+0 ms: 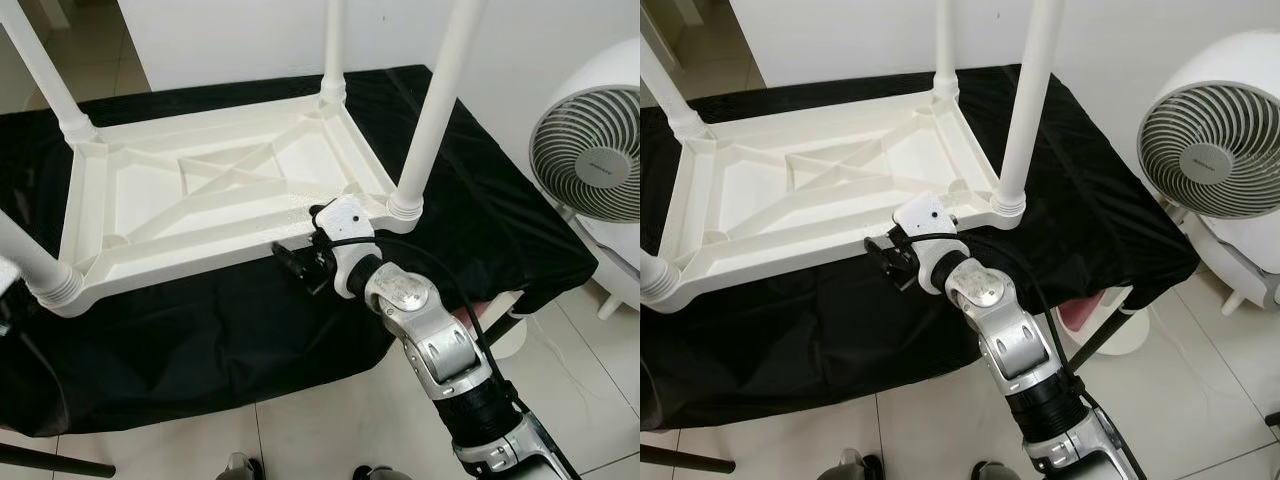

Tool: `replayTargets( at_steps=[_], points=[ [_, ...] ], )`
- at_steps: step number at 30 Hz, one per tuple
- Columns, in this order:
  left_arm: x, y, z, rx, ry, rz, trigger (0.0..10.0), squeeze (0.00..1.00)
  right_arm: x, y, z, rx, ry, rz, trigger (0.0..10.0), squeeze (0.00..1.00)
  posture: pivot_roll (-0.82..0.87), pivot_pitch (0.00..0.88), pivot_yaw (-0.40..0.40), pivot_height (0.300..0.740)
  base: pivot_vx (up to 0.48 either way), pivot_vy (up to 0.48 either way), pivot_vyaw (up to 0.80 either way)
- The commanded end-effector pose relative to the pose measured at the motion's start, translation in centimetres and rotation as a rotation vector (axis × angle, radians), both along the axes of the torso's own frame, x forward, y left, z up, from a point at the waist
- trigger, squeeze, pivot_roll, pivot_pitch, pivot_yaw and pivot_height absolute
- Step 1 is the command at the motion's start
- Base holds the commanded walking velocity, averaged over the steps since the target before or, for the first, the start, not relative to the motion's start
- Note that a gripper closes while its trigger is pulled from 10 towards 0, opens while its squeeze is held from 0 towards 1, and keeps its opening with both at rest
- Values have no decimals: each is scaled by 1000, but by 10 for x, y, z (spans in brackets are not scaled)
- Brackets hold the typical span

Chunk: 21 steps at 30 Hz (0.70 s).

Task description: Building children table

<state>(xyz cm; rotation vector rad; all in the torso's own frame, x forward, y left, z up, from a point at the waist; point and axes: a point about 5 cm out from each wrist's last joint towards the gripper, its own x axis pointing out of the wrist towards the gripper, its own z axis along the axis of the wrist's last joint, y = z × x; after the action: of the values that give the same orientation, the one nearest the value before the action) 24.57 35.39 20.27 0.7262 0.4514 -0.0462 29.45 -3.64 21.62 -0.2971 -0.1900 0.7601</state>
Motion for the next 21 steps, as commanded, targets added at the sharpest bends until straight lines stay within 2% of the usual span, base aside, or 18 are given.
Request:
replayTargets(
  at_steps=[1,2,5,9,14,17,19,20,21],
  points=[
    [7,12,17,151,-347,271,10000,0,-6,4,2,4,-4,50,10000,0,-24,158,57,740,0,0,0],
    [14,6,18,124,-371,243,10000,0,-8,4,1,0,-1,56,10000,0,-24,158,57,740,0,0,0],
    [19,-1,15,104,-362,189,10000,0,-9,3,-1,-4,0,56,10000,0,-37,156,60,740,0,0,0],
    [23,-31,-5,9,-226,-104,10000,0,-12,-2,-4,0,13,37,10000,0,-44,155,62,740,0,0,0],
    [23,-41,-10,-45,-188,-208,10000,0,-13,-5,-5,3,21,30,10000,0,-39,153,58,740,0,0,0],
    [30,-44,-5,-55,-210,-234,10000,0,-12,-5,-6,2,23,30,10000,0,-38,150,56,740,0,0,0],
    [44,-31,4,-43,-299,-92,10000,0,-12,-3,-5,6,21,37,10000,0,-38,145,56,740,0,0,0],
    [44,-31,4,-43,-299,-92,10000,0,-12,-3,-5,6,21,37,10000,0,-38,145,56,740,0,0,0],
    [48,-27,8,-87,-328,-51,10000,0,-12,-2,-3,10,17,39,10000,0,-43,143,58,740,0,0,0]
  ],
)
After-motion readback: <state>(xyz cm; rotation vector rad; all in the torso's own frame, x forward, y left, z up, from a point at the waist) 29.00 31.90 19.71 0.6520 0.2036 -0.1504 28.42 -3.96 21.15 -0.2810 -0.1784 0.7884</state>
